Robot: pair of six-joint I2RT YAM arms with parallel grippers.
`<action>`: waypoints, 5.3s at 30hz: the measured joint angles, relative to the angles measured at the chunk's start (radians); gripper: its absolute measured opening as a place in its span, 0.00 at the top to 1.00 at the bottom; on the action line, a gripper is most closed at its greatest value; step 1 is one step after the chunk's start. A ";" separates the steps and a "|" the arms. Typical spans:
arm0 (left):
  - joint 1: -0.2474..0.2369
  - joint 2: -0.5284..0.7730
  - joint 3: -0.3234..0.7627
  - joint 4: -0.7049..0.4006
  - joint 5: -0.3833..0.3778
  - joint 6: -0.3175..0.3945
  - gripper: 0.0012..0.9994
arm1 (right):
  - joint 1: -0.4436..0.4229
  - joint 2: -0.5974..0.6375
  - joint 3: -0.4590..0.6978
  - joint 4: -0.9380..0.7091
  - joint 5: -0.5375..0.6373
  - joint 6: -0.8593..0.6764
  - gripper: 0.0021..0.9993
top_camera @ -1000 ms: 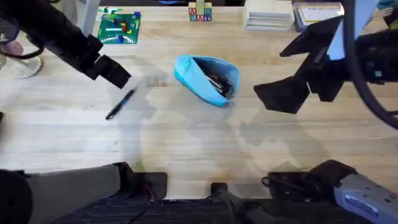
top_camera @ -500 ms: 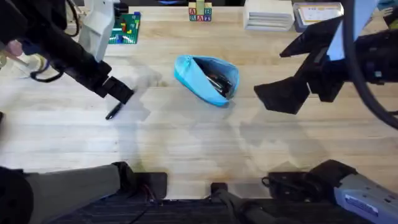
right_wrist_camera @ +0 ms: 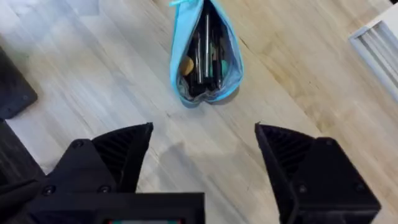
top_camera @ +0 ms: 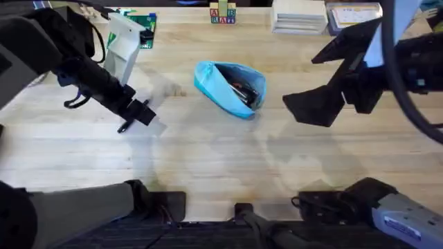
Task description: Unzip the bag, pick up the pens from the table one at a time and place them inside, then zip the bag closed.
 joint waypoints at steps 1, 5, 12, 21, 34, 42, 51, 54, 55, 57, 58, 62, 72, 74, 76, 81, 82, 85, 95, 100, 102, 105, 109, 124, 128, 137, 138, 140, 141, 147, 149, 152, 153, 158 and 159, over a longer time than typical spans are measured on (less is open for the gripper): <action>0.000 0.000 -0.005 0.002 0.000 0.000 0.01 | 0.000 0.000 0.000 0.000 0.000 0.000 0.00; 0.000 0.000 -0.012 0.015 0.000 0.000 0.01 | 0.000 0.000 0.000 0.000 0.000 0.000 0.00; 0.000 0.035 -0.012 0.046 -0.002 0.009 0.01 | 0.000 0.000 0.000 0.000 0.000 0.000 0.00; 0.000 0.150 -0.012 0.057 -0.008 0.011 0.01 | 0.000 0.000 0.000 0.000 0.000 0.000 0.00; 0.000 0.172 0.002 0.056 -0.014 0.014 0.01 | 0.000 0.000 0.000 0.000 0.000 0.000 0.00; 0.000 0.172 0.002 0.057 -0.014 0.014 0.01 | 0.000 0.000 0.000 0.000 0.000 0.000 0.00; 0.000 0.172 0.001 0.055 -0.014 0.014 0.01 | 0.000 0.000 0.000 0.000 0.000 0.000 0.00; 0.000 0.172 0.002 0.054 -0.014 0.015 0.01 | 0.000 0.000 0.000 0.000 0.000 0.000 0.00; 0.000 0.172 0.002 0.054 -0.014 0.015 0.01 | 0.000 0.000 0.000 0.000 0.000 0.000 0.00; 0.000 0.172 0.002 0.054 -0.014 0.015 0.01 | 0.000 0.000 0.000 0.000 0.000 0.000 0.00; 0.000 0.172 0.002 0.054 -0.014 0.015 0.01 | 0.000 0.000 0.000 0.000 0.000 0.000 0.00; 0.000 0.172 0.002 0.053 -0.014 0.015 0.01 | 0.000 0.000 0.000 0.000 0.000 0.000 0.00; 0.010 0.185 0.013 0.074 -0.045 0.024 0.94 | 0.000 0.000 0.000 0.000 0.000 0.000 0.00; 0.010 0.185 0.013 0.074 -0.045 0.025 0.95 | 0.000 0.000 0.000 0.000 0.000 0.000 0.00; 0.010 0.185 0.013 0.074 -0.045 0.025 0.95 | 0.000 0.000 0.000 0.000 0.000 0.000 0.00; 0.010 0.185 0.014 0.074 -0.045 0.025 0.96 | 0.000 0.000 0.000 0.000 0.000 0.000 0.00; 0.010 0.185 0.014 0.074 -0.045 0.025 0.96 | 0.000 0.000 0.000 0.000 0.000 0.000 0.00; 0.010 0.185 0.015 0.073 -0.045 0.025 0.96 | 0.000 0.000 0.000 0.000 0.000 0.000 0.00; 0.007 0.197 0.051 -0.022 0.044 0.048 0.96 | 0.000 -0.010 0.000 0.000 0.000 0.000 0.00; 0.005 0.183 0.102 -0.051 0.076 0.065 0.96 | 0.000 -0.073 0.000 0.000 0.000 0.000 0.00; 0.005 0.157 0.120 -0.054 0.090 0.072 0.96 | 0.000 -0.104 0.000 0.000 0.000 0.000 0.00; 0.005 0.097 0.145 -0.066 0.118 0.093 0.96 | 0.000 -0.140 0.000 0.000 0.000 0.000 0.00; 0.005 -0.029 0.181 -0.072 0.158 0.125 0.96 | 0.000 -0.184 0.000 -0.007 0.000 0.000 0.00; 0.005 -0.233 0.183 -0.075 0.414 0.274 0.96 | 0.000 -0.276 0.000 -0.141 0.000 0.039 0.00; 0.005 -0.234 0.183 -0.072 0.510 0.325 0.96 | 0.000 -0.292 0.000 -0.164 0.000 0.042 0.00; -0.001 -0.234 0.183 -0.059 0.855 0.514 0.96 | 0.000 -0.291 0.000 -0.184 0.000 0.046 0.00; -0.006 -0.234 0.183 -0.051 0.871 0.520 0.96 | 0.000 -0.291 0.000 -0.184 0.000 0.046 0.00; -0.024 -0.234 0.183 -0.028 0.897 0.528 0.96 | 0.000 -0.291 0.000 -0.185 0.000 0.046 0.00; -0.038 -0.234 0.183 -0.012 0.910 0.531 0.96 | 0.000 -0.291 0.000 -0.186 0.000 0.046 0.00; -0.138 -0.234 0.183 0.099 0.950 0.542 0.96 | 0.000 -0.291 0.000 -0.190 0.000 0.049 0.00; -0.176 -0.234 0.183 0.134 0.955 0.542 0.96 | 0.000 -0.291 0.000 -0.190 0.000 0.049 0.00; -0.228 -0.234 0.183 0.179 0.960 0.539 0.96 | 0.000 -0.291 0.000 -0.190 0.000 0.050 0.00; -0.241 -0.233 0.183 0.190 0.962 0.534 0.96 | 0.000 -0.291 0.000 -0.190 0.000 0.050 0.00; -0.310 -0.189 0.184 0.228 0.972 0.519 0.96 | 0.000 -0.291 0.000 -0.191 0.000 0.050 0.00; -0.320 -0.177 0.184 0.232 0.972 0.518 0.96 | 0.000 -0.291 0.000 -0.191 0.000 0.050 0.00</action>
